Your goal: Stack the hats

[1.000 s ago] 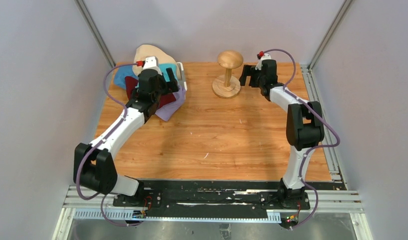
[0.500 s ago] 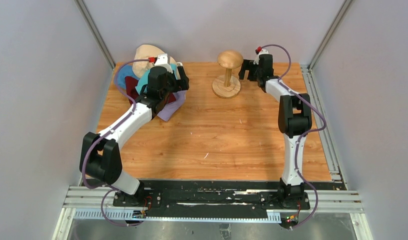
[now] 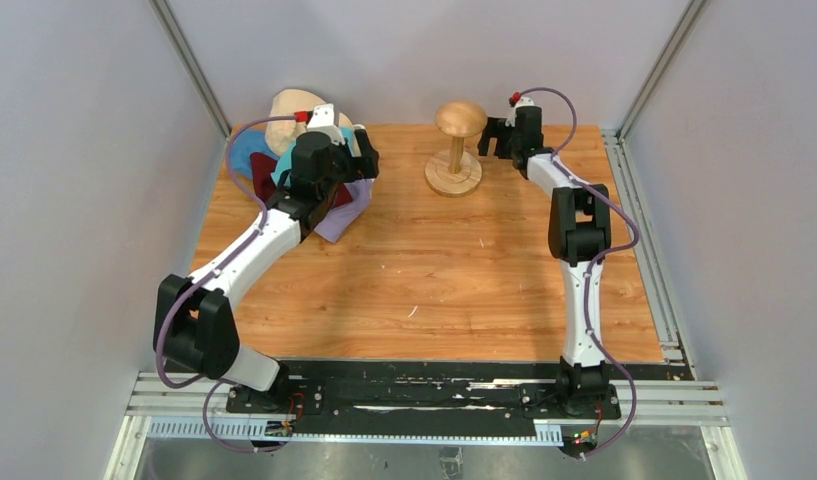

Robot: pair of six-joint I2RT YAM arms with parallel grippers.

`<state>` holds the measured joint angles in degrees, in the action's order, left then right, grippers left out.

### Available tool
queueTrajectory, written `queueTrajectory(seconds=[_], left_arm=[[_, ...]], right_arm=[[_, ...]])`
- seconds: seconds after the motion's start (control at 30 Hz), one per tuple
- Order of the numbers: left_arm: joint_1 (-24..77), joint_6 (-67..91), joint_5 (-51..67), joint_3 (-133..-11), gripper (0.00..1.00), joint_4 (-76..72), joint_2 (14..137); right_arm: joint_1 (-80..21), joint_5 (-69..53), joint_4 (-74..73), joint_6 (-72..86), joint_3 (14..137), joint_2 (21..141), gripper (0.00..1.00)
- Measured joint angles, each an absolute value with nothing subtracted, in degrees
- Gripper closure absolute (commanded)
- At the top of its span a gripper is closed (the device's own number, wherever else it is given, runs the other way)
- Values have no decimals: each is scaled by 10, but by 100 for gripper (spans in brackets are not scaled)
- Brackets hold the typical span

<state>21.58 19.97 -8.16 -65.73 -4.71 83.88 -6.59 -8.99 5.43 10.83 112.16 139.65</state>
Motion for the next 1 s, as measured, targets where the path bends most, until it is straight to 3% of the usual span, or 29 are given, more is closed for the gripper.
queueTrajectory(seconds=[0.53,1.0], left_arm=[[219,197,-93,-637,2,-54,816],[220,195,-104,-619,2,-55,797]], right_arm=[[-66,-90,19,93,1234,1487,1],[-75,-109,0,83,1242,1489,1]])
